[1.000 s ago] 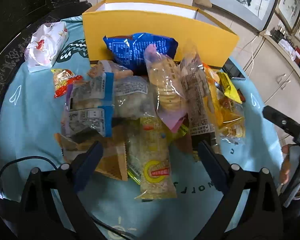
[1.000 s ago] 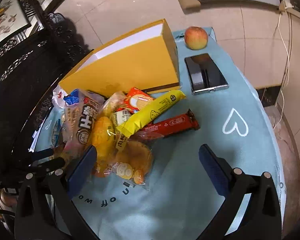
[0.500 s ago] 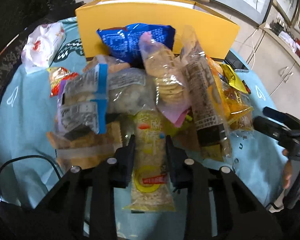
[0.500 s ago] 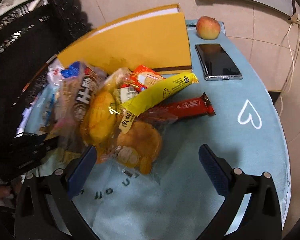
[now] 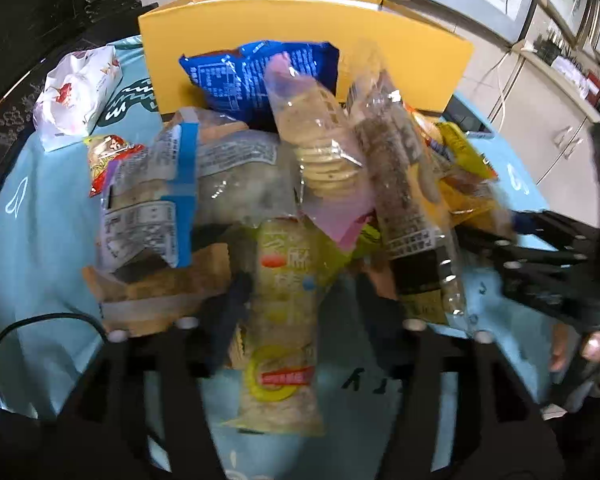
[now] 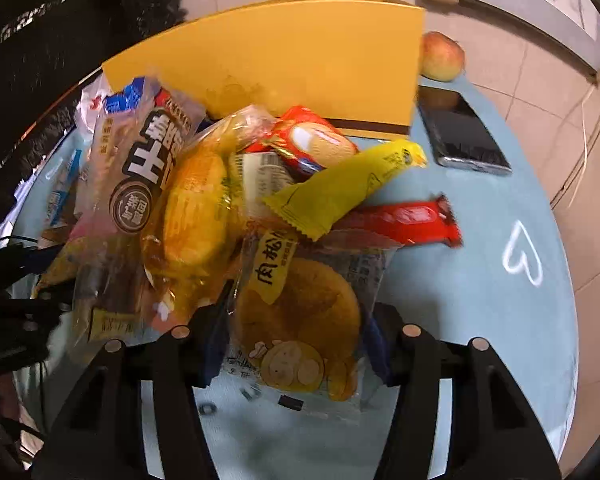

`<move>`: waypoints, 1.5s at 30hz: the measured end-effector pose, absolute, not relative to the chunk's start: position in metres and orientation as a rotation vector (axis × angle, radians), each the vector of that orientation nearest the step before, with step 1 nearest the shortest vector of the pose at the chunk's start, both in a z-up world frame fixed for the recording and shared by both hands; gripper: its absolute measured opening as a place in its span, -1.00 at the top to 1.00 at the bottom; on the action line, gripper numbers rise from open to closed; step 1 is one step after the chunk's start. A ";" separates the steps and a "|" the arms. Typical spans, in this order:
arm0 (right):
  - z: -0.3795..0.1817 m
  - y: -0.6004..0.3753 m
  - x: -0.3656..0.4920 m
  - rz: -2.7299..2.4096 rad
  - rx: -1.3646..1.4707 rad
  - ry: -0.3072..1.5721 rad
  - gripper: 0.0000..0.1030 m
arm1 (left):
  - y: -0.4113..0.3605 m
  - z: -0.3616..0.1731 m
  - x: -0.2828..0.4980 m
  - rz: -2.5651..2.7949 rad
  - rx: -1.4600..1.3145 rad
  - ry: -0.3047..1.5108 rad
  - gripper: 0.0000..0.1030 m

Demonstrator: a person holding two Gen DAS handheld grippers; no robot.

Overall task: Organize snacks
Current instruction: 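Grasp long rice-cracker bar with left tool while right tool grasps round cake bag, then drop rice-cracker bar from left tool while right tool drops cake bag into box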

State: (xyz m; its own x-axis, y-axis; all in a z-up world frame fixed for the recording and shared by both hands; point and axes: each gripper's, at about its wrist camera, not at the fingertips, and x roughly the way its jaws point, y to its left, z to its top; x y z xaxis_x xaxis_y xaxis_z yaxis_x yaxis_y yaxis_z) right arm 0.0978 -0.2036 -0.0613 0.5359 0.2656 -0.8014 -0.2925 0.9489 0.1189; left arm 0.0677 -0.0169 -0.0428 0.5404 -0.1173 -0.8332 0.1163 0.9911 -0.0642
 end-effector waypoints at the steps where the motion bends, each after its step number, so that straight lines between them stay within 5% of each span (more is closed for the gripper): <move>1: -0.059 -0.208 0.096 0.337 -0.020 0.947 -0.12 | -0.020 -0.044 0.068 -0.129 0.015 0.985 -0.17; 2: -0.057 -0.212 0.093 0.345 -0.004 0.943 -0.12 | -0.021 -0.045 0.068 -0.126 0.023 0.986 -0.15; 6: -0.041 -0.232 0.083 0.374 0.067 0.909 -0.12 | -0.012 -0.039 0.063 -0.131 -0.027 0.979 0.45; 30: 0.003 -0.245 0.058 0.469 0.129 0.787 -0.12 | 0.006 0.067 0.006 -0.169 -0.075 0.744 0.45; 45: 0.087 -0.210 0.155 0.411 0.094 0.509 -0.12 | -0.002 0.125 0.175 -0.075 -0.104 0.620 0.45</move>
State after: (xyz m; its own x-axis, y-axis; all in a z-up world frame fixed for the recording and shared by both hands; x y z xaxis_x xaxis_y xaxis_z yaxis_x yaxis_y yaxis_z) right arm 0.1546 -0.2099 0.0872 0.7936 0.4048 -0.4542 -0.3587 0.9143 0.1882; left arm 0.1755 -0.0022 0.1255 0.8115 -0.1017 -0.5755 0.0394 0.9920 -0.1197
